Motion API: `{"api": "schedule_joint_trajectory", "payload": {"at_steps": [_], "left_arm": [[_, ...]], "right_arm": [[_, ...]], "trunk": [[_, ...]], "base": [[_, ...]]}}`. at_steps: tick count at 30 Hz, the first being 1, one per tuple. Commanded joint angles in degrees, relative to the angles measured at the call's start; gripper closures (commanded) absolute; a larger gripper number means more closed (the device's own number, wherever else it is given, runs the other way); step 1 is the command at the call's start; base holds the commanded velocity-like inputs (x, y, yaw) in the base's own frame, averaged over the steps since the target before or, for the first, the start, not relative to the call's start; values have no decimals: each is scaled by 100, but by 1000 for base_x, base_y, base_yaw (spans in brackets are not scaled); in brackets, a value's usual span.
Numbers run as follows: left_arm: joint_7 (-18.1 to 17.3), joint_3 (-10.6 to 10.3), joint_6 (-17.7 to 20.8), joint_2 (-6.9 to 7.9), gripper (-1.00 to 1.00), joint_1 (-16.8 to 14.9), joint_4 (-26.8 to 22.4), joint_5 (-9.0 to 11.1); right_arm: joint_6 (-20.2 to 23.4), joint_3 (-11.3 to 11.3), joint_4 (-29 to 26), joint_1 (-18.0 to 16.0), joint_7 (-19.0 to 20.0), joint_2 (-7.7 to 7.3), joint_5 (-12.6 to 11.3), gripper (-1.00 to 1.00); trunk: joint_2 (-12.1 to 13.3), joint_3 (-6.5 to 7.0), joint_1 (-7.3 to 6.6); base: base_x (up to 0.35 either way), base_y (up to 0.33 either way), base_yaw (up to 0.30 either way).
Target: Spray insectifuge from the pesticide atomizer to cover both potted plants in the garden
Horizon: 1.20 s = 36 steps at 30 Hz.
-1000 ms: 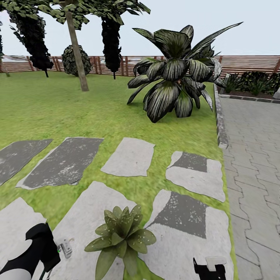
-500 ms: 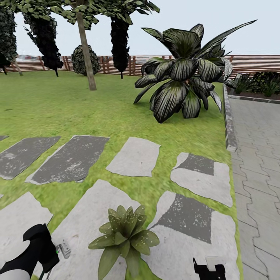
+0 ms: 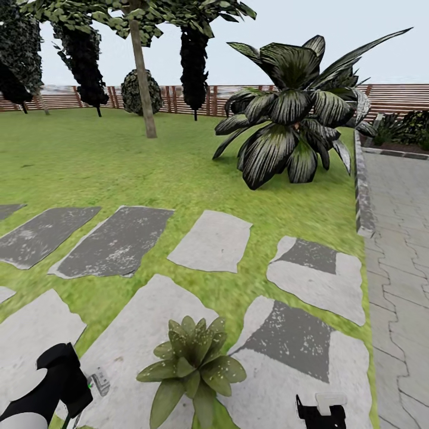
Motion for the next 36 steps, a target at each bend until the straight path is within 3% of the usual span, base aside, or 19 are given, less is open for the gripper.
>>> {"api": "schedule_joint_trajectory", "payload": {"at_steps": [1,7,11,20,29,36], "left_arm": [[-39,15,62,-5,100,-4,-7,-17],[-53,3,91,-21,100,-4,-2,-10],[-37,0,94,-100,100,-4,-19,-16],[-34,-6,110,-119,100,-4,-75,-25],[-28,-6,167,-119,100,-5,-100,-25],[-60,-29,270,-114,100,-67,-107,-82]], "right_arm": [[-16,-23,10,-5,-37,-1,61,-100],[-16,-21,10,-5,-37,-1,61,-100],[-16,-21,10,-5,-37,-1,61,-100],[-15,-22,5,-5,-37,-1,61,-100],[-16,-29,1,-5,-37,-4,61,-100],[-16,-29,1,-5,-37,-3,61,-100]], "trunk": [[-2,-5,0],[-2,-5,0],[-2,-5,0],[-2,-5,0],[-2,-5,0],[-2,-5,0]], "base": [[133,-236,12],[33,-272,48],[-86,-285,235],[-36,-292,254],[23,-309,16],[-229,-247,0]]}}
